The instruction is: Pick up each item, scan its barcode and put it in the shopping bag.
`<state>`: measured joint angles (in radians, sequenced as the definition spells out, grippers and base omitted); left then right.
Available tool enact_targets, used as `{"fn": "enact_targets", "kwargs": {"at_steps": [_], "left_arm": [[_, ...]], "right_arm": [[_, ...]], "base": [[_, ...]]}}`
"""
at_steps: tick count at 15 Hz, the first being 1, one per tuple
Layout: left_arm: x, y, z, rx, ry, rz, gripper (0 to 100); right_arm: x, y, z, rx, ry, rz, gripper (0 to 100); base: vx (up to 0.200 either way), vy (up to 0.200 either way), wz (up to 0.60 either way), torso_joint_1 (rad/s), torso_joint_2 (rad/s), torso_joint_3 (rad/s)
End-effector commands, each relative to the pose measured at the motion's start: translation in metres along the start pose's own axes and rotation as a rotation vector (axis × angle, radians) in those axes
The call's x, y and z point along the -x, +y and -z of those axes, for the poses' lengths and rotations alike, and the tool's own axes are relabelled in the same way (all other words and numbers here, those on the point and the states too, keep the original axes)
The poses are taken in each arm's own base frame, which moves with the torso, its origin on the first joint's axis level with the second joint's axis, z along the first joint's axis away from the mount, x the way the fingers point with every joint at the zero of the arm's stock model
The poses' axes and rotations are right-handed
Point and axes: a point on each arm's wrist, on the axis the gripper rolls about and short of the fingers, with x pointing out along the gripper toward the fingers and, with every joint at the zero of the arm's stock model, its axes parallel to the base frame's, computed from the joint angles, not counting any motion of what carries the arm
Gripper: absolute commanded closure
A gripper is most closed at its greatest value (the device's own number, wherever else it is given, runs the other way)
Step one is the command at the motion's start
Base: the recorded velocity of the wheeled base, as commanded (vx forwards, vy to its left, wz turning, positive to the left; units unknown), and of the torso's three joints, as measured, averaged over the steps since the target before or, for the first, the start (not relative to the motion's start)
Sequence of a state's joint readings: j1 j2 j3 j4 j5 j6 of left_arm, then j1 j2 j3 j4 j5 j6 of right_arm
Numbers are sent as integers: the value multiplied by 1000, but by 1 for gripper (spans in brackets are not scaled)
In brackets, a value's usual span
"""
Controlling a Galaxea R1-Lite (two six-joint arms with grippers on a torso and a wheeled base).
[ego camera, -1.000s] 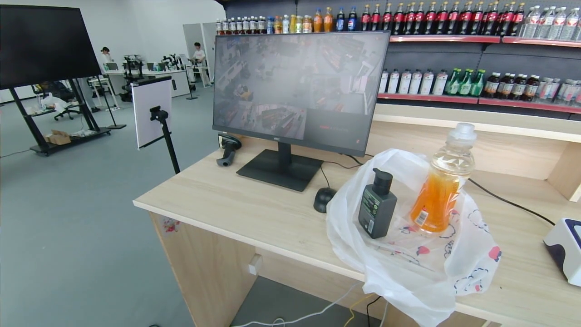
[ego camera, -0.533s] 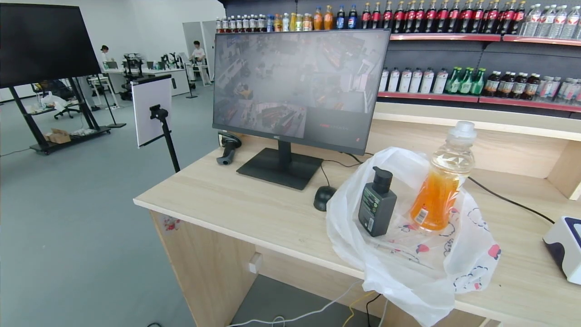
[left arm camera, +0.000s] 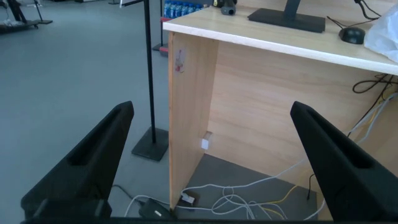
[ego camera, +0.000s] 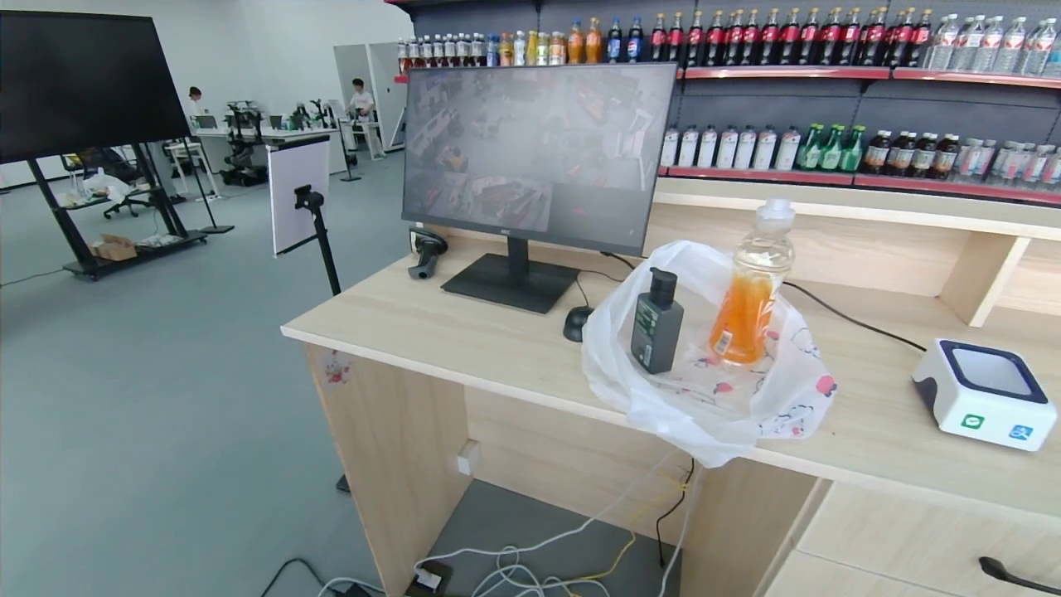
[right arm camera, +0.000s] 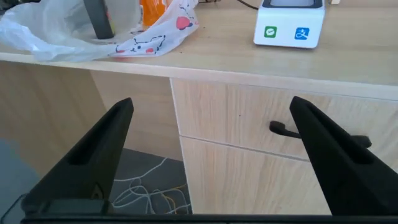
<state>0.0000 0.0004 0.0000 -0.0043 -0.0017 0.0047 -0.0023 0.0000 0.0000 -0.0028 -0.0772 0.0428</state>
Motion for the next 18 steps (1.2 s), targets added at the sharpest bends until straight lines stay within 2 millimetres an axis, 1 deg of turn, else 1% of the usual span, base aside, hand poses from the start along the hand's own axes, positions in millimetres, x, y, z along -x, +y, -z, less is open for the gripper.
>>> {"fn": "enact_targets", "kwargs": {"at_steps": [1, 8, 9, 16, 18], "left_arm": [[0, 0, 0, -1, -1, 0, 0], [0, 0, 0, 0, -1, 0, 0], [0, 0, 0, 0, -1, 0, 0], [0, 0, 0, 0, -1, 0, 0], [0, 0, 0, 0, -1, 0, 0]], "right_arm": [[0, 0, 0, 0, 1, -4, 0], [0, 0, 0, 0, 1, -6, 0], [0, 0, 0, 1, 1, -4, 0], [0, 0, 0, 1, 0, -6, 0], [0, 0, 0, 1, 0, -6, 0]], "base": [[0, 0, -600, 2, 2, -2], [0, 0, -600, 1, 3, 5], [0, 0, 0, 0, 0, 0], [0, -200, 0, 3, 1, 4], [0, 0, 0, 0, 0, 0]]}}
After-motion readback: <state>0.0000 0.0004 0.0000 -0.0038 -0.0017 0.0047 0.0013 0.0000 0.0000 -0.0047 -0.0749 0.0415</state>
